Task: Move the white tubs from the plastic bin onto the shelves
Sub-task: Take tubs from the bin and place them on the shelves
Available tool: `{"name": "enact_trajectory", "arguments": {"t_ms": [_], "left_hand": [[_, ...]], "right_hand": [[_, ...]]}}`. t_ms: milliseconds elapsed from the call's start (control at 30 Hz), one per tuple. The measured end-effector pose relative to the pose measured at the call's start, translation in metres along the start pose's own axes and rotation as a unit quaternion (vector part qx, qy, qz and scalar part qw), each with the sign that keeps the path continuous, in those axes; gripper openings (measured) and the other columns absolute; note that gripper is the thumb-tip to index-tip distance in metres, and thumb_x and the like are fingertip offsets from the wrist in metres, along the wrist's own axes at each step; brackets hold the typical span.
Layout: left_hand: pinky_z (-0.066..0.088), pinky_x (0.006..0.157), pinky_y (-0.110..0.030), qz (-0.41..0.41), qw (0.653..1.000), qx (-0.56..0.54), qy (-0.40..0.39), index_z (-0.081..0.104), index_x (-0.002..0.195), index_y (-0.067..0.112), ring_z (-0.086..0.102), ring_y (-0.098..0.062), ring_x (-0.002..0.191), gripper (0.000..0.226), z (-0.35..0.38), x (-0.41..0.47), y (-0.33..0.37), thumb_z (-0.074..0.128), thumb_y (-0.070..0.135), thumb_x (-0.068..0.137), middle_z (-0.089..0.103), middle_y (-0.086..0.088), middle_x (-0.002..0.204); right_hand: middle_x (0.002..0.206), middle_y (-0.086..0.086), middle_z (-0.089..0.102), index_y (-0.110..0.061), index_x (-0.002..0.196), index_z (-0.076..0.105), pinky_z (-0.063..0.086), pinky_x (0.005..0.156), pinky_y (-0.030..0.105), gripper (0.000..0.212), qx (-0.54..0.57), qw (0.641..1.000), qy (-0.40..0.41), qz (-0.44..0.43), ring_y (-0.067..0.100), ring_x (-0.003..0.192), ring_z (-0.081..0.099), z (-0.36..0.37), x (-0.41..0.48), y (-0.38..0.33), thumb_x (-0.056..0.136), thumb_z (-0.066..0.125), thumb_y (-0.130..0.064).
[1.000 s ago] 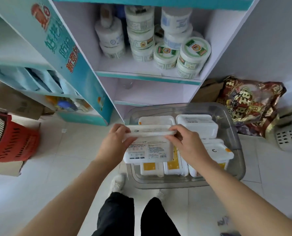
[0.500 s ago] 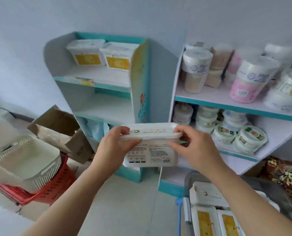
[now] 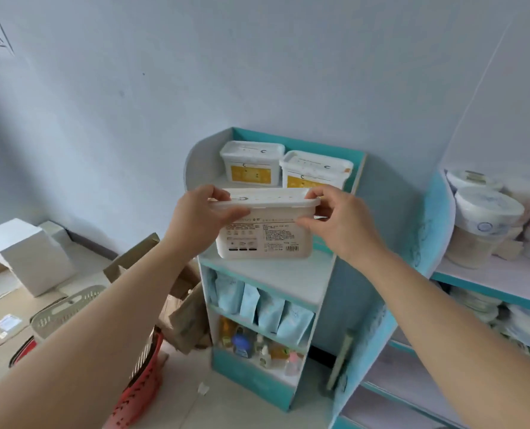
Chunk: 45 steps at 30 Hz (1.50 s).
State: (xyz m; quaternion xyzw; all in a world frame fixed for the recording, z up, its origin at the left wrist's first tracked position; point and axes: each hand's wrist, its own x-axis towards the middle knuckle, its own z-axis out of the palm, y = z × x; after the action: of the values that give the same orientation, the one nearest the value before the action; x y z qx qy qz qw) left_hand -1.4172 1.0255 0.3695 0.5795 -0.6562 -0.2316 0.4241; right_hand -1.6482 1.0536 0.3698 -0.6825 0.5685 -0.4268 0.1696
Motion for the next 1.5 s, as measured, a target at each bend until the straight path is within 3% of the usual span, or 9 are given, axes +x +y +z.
{"name": "enact_trajectory", "arguments": {"t_ms": [167, 333, 533, 767, 900, 1100, 1233, 1367, 1500], "left_hand": [[0.051, 0.075, -0.034, -0.009, 1.0, 0.012, 0.008, 0.064, 0.095, 0.01, 0.059, -0.015, 0.081, 0.038, -0.003, 0.072, -0.011, 0.08, 0.037, 0.073, 0.063, 0.004, 0.093], [0.055, 0.078, -0.041, -0.015, 1.0, 0.012, 0.009, 0.063, 0.093, 0.008, 0.061, -0.019, 0.082, 0.034, 0.008, 0.133, -0.027, 0.08, 0.031, 0.073, 0.057, 0.013, 0.083], [0.053, 0.082, -0.042, -0.015, 0.999, 0.03, -0.001, 0.064, 0.095, 0.007, 0.059, -0.023, 0.091, 0.035, 0.027, 0.178, -0.063, 0.081, 0.028, 0.073, 0.06, 0.001, 0.097], [0.05, 0.081, -0.036, 0.001, 0.998, 0.043, -0.046, 0.062, 0.094, 0.013, 0.057, -0.02, 0.091, 0.037, 0.034, 0.218, -0.104, 0.081, 0.036, 0.071, 0.062, 0.0, 0.102], [0.051, 0.086, -0.04, 0.021, 0.996, 0.045, -0.07, 0.061, 0.09, 0.015, 0.058, -0.02, 0.095, 0.036, 0.031, 0.228, -0.117, 0.081, 0.039, 0.071, 0.062, 0.001, 0.11], [0.043, 0.09, -0.03, 0.078, 0.986, 0.068, -0.128, 0.062, 0.09, 0.013, 0.05, -0.011, 0.104, 0.031, 0.022, 0.226, -0.135, 0.08, 0.031, 0.073, 0.056, 0.006, 0.13], [0.043, 0.091, -0.03, 0.112, 0.981, 0.1, -0.122, 0.06, 0.1, 0.014, 0.052, -0.02, 0.114, 0.032, 0.022, 0.221, -0.136, 0.075, 0.033, 0.08, 0.058, 0.0, 0.124], [0.034, 0.109, -0.043, 0.152, 0.975, 0.138, -0.08, 0.053, 0.127, 0.015, 0.038, -0.027, 0.134, 0.046, 0.021, 0.203, -0.126, 0.065, 0.036, 0.087, 0.054, -0.004, 0.133], [0.032, 0.109, -0.04, 0.259, 0.951, 0.147, -0.084, 0.055, 0.129, 0.013, 0.042, -0.027, 0.131, 0.045, 0.022, 0.158, -0.11, 0.062, 0.034, 0.09, 0.056, -0.005, 0.133]], "right_hand": [[0.093, -0.004, 0.07, -0.024, 0.093, 0.061, 0.055, 0.079, 0.031, 0.025, -0.052, 0.998, 0.007, -0.026, 0.013, 0.085, 0.065, 0.028, 0.076, 0.007, 0.075, 0.078, -0.02], [0.095, -0.001, 0.07, -0.024, 0.091, 0.057, 0.055, 0.076, 0.033, 0.025, -0.089, 0.996, 0.01, -0.027, 0.016, 0.086, 0.065, 0.056, 0.137, 0.03, 0.076, 0.077, -0.023], [0.101, -0.001, 0.068, -0.021, 0.093, 0.056, 0.044, 0.062, 0.01, 0.024, -0.124, 0.992, -0.016, -0.014, 0.009, 0.084, 0.06, 0.09, 0.173, 0.055, 0.079, 0.075, -0.026], [0.099, 0.001, 0.07, -0.019, 0.099, 0.057, 0.057, 0.074, 0.029, 0.027, -0.152, 0.988, -0.001, -0.005, 0.013, 0.085, 0.065, 0.121, 0.186, 0.069, 0.08, 0.074, -0.026], [0.1, 0.001, 0.068, -0.017, 0.103, 0.057, 0.056, 0.073, 0.027, 0.03, -0.171, 0.985, 0.021, 0.002, 0.013, 0.085, 0.065, 0.132, 0.186, 0.067, 0.08, 0.074, -0.026], [0.109, 0.004, 0.068, -0.015, 0.108, 0.056, 0.057, 0.07, 0.029, 0.03, -0.203, 0.978, 0.037, 0.013, 0.018, 0.092, 0.066, 0.152, 0.167, 0.066, 0.084, 0.07, -0.026], [0.117, 0.004, 0.065, -0.018, 0.122, 0.051, 0.056, 0.079, 0.033, 0.04, -0.227, 0.973, 0.021, 0.038, 0.019, 0.1, 0.062, 0.146, 0.158, 0.053, 0.086, 0.067, -0.028], [0.127, 0.003, 0.06, -0.018, 0.135, 0.047, 0.051, 0.09, 0.035, 0.049, -0.275, 0.96, 0.026, 0.051, 0.021, 0.114, 0.057, 0.129, 0.135, 0.037, 0.09, 0.06, -0.034], [0.139, 0.001, 0.051, -0.016, 0.136, 0.047, 0.045, 0.097, 0.035, 0.045, -0.341, 0.937, 0.011, 0.076, 0.02, 0.123, 0.051, 0.104, 0.088, 0.024, 0.095, 0.051, -0.035]]}}
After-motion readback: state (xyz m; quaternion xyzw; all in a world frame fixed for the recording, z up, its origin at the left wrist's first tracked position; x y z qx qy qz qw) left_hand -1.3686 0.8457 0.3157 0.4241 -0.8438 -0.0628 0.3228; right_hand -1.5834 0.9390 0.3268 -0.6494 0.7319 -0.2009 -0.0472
